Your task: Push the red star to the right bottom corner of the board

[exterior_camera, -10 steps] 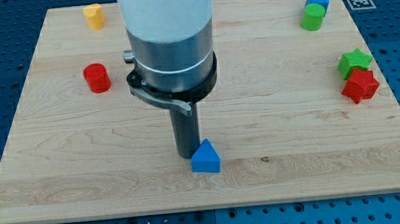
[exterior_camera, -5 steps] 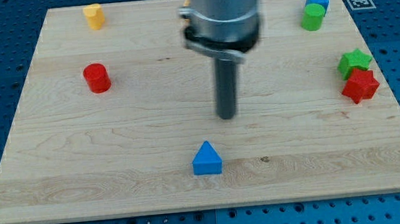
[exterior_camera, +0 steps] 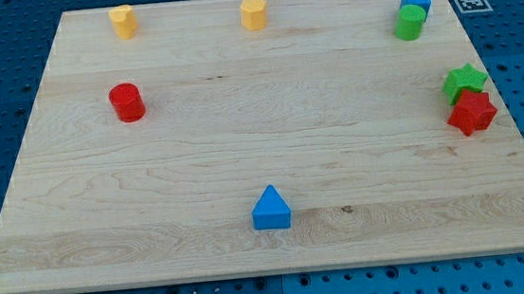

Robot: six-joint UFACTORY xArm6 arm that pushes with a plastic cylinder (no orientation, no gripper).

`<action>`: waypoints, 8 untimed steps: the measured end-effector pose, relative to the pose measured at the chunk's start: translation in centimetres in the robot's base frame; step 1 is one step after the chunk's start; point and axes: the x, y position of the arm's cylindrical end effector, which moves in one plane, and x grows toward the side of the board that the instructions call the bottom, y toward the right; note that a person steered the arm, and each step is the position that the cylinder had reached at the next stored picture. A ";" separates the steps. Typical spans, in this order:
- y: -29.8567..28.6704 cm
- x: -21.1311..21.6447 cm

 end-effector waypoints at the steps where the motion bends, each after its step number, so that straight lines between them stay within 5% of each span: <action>1: -0.8 -0.8; 6: -17.5 0.3; 8: -26.2 -7.3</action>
